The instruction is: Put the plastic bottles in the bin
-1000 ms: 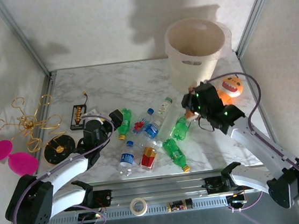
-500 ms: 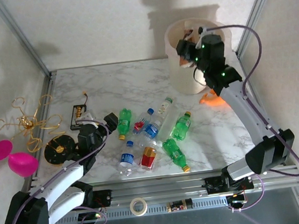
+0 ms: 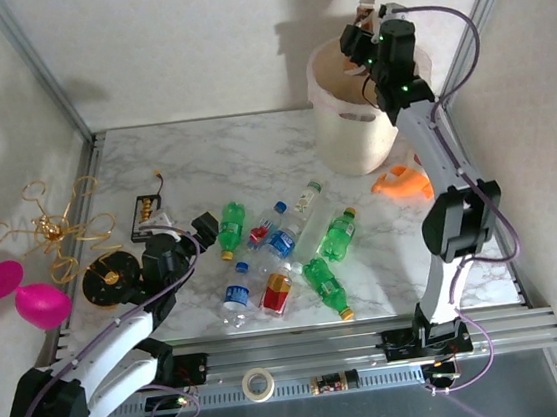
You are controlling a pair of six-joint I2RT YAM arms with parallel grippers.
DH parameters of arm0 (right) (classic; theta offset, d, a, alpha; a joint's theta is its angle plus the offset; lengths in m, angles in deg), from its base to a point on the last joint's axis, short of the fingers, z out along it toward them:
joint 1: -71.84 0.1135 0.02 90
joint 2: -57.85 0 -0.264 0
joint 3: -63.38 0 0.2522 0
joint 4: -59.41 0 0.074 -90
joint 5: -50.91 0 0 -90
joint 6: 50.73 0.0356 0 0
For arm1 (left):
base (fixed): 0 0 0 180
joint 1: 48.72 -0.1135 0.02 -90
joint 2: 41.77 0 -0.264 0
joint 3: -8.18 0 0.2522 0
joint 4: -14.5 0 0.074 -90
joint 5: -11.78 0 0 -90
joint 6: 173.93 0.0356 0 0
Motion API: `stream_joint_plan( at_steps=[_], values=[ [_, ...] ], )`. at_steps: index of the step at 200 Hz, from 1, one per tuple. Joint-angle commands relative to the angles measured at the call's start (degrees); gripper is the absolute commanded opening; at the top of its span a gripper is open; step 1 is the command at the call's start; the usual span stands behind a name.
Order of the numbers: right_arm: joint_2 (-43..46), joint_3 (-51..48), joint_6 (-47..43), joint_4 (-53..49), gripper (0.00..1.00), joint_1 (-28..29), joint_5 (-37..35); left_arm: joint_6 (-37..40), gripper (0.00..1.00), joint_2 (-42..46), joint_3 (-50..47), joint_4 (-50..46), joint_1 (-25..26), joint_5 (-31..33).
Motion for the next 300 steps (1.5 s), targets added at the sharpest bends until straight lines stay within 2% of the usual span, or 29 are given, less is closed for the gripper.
stream_joint_plan(
  at_steps=[1, 36, 55, 110, 120, 148, 179, 245, 277, 300],
  values=[
    [-2.97, 3.94, -1.25, -1.96, 0.47, -0.34, -0.01, 1.11, 1.0, 1.31, -0.55, -1.16, -0.71, -0.72],
    [-5.0, 3.49, -1.1, -2.29, 0.5, -0.39, 0.53, 1.28, 1.0, 2.41, -0.58, -3.57, -0.78, 0.18],
    [-5.59, 3.5, -0.99, -2.49, 0.56, -0.37, 0.83, 1.55, 0.99, 2.77, -0.62, -3.98, -0.91, 0.44],
    [-4.13, 5.38, -3.57, -4.16, 0.88, -0.31, -0.01, 1.81, 1.0, 3.0, -0.2, -4.71, -1.02, 0.89],
    [-3.13, 5.3, -4.31, -4.16, 0.99, -0.39, -0.08, 1.73, 1.0, 2.95, -0.2, -4.67, -1.02, 0.97],
    [1.14, 3.43, -5.47, -3.73, 0.99, -0.39, 0.87, 1.77, 1.0, 2.53, 0.21, -4.67, -1.06, 1.14],
    [7.59, -3.29, -6.18, -1.43, 0.99, -0.05, 3.29, 1.83, 1.0, 1.45, 1.01, -4.76, -1.18, 1.16],
    [24.02, -24.33, -9.04, 3.98, 0.99, 5.05, 1.24, 1.15, 0.99, -3.39, 2.49, -4.43, -1.05, -5.8],
    [29.82, -32.28, -9.7, 4.92, 0.99, 8.07, 3.71, 3.06, 0.99, -6.37, 4.36, -5.76, -0.86, -10.36],
    [32.82, -36.98, -9.02, 4.05, 0.99, 9.6, 5.29, 4.03, 0.97, -8.66, 5.39, -6.68, -0.22, -10.66]
  ],
)
